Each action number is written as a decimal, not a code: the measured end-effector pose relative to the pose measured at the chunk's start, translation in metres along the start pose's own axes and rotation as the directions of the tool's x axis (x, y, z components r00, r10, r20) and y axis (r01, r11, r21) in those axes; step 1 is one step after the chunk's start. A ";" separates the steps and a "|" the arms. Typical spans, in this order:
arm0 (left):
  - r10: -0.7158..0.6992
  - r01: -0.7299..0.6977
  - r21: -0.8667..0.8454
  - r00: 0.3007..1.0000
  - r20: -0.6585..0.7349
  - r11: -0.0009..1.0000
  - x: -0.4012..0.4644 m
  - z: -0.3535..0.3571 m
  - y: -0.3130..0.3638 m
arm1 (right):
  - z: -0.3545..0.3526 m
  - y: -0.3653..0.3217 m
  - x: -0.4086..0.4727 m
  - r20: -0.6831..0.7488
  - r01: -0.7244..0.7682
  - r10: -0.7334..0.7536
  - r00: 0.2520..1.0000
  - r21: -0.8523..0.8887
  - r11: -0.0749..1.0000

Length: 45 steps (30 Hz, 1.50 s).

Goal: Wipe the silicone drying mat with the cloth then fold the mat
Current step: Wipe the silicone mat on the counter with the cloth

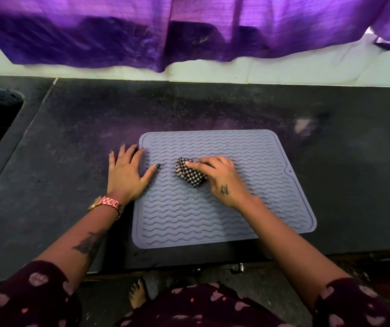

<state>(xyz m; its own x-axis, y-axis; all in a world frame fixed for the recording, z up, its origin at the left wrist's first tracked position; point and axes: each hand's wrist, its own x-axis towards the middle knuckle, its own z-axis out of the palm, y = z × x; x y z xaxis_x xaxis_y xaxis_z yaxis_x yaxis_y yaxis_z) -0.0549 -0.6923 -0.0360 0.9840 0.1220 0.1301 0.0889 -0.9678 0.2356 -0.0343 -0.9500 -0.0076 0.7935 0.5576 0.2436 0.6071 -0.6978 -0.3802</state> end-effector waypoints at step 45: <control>0.052 -0.053 -0.098 0.998 -0.020 0.994 0.021 0.008 0.024 | -0.018 0.075 0.094 0.099 -0.190 0.195 0.976 -0.058 0.980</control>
<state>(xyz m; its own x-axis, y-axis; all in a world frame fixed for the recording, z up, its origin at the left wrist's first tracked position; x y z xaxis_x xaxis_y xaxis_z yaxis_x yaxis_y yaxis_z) -0.0306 -0.7146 -0.0357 0.9839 0.0764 0.1617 0.0206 -0.9465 0.3220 0.0867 -0.9577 0.0025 0.8887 0.4522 0.0755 0.4463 -0.8160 -0.3674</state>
